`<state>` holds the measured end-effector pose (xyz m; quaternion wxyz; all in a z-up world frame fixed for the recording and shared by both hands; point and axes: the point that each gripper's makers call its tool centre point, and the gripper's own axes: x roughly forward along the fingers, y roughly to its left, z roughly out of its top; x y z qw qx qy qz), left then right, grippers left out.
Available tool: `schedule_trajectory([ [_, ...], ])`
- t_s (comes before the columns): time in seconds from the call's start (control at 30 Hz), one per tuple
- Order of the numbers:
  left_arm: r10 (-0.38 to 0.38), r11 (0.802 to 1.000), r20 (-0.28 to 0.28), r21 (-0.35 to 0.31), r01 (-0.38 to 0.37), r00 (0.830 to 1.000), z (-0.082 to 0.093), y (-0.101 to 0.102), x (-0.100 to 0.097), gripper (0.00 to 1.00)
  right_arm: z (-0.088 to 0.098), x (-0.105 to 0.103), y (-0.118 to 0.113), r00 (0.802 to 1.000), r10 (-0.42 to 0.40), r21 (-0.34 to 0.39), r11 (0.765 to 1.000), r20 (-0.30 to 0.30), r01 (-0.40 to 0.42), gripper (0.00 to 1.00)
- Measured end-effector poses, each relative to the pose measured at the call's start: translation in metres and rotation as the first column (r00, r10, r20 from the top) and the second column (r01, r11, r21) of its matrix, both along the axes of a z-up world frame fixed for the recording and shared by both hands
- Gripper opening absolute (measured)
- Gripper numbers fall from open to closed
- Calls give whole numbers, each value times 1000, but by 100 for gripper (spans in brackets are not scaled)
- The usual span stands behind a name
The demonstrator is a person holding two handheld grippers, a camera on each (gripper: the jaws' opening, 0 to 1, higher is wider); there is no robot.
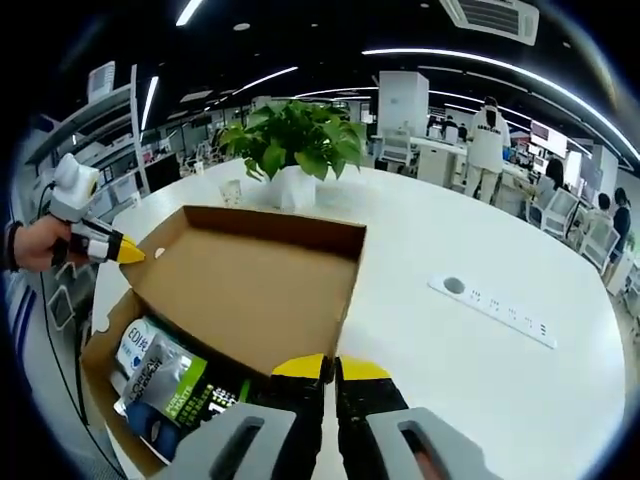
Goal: Operate the shoe box by opening the lid, removing the specified soft item, and placing it in the target area until the item is outside and the box remains undamaged.
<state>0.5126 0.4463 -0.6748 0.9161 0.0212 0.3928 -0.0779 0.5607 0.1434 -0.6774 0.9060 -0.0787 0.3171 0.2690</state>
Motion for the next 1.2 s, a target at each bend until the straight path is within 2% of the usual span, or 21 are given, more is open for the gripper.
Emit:
schedule_trajectory([
  [0.67, -8, 1000, -39, 27, 10, 999, -9, -1, 4, 6, 1, -15, -27, 999, -49, 7, 999, -5, 50, 0],
  [1.2, 1, 1000, -65, 9, -1, 998, -17, -2, 4, 7, -10, -34, -28, 997, -67, 31, 997, -27, 68, 0],
])
